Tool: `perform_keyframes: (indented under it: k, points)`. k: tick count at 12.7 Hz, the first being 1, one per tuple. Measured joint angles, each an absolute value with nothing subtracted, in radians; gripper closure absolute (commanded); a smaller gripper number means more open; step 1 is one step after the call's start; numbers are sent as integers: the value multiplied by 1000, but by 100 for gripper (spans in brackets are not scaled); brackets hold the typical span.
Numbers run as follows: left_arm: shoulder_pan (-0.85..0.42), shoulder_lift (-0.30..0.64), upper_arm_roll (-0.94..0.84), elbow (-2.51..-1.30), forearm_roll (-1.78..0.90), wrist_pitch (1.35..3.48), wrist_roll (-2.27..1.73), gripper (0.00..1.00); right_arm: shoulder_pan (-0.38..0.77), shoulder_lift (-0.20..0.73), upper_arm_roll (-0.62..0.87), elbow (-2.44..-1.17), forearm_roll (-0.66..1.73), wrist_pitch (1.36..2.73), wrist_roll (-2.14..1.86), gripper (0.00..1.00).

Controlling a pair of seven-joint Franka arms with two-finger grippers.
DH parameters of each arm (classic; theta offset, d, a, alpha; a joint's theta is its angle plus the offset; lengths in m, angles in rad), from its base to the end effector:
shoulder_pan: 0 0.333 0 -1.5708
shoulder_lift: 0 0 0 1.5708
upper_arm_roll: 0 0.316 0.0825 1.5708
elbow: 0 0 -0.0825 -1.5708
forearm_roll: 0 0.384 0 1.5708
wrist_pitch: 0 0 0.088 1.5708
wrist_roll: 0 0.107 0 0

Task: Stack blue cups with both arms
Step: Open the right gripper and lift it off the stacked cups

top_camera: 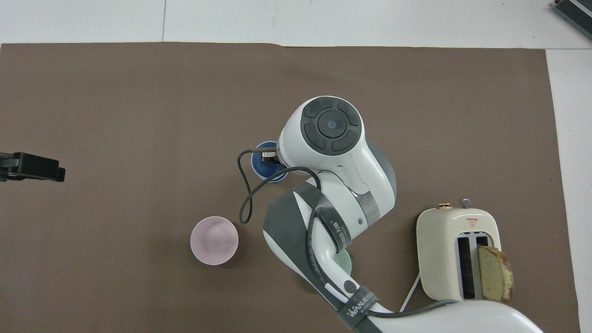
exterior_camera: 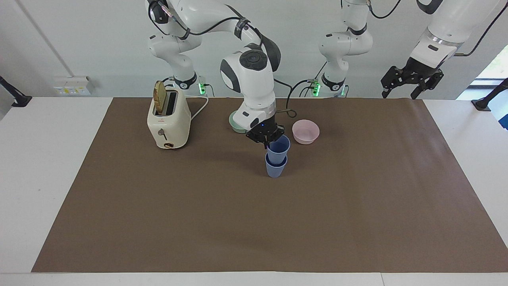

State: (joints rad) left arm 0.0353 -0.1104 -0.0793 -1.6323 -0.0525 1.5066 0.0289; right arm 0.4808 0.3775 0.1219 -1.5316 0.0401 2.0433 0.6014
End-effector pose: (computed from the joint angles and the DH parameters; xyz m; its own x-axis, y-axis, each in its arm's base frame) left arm 0.5123 -0.0310 0.6489 0.9970 -0.0755 -0.0143 -0.0748 -0.9962 0.0441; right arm 0.5686 0.3803 0.4542 0.9974 -0.0307 0.0646 -0.0211 -0.9893 -0.1445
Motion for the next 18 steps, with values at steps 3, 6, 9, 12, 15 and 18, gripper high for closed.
perform_keyframes:
  k: [3, 6, 9, 12, 15, 18]
  points:
    - [35, -110, -79, -1632, -52, 1507, 29, 0, 478, 379, 121, -1568, 40, 2096, 585, 100]
    - [35, -110, -79, -1632, -52, 1507, 29, 0, 474, 379, 119, -1583, 40, 2106, 578, 71]
    - [35, -110, -79, -1632, -52, 1507, 29, 0, 474, 379, 119, -1585, 40, 2108, 577, 21]
    - [35, -110, -79, -1632, -52, 1507, 29, 0, 474, 375, 119, -1583, 40, 2114, 577, 0]
    - [35, -110, -79, -1632, -52, 1507, 29, 0, 457, 316, 108, -1576, 40, 2088, 586, 0]
    - [35, -110, -79, -1632, -52, 1507, 29, 0, 358, 200, 104, -1573, 40, 1954, 586, 0]
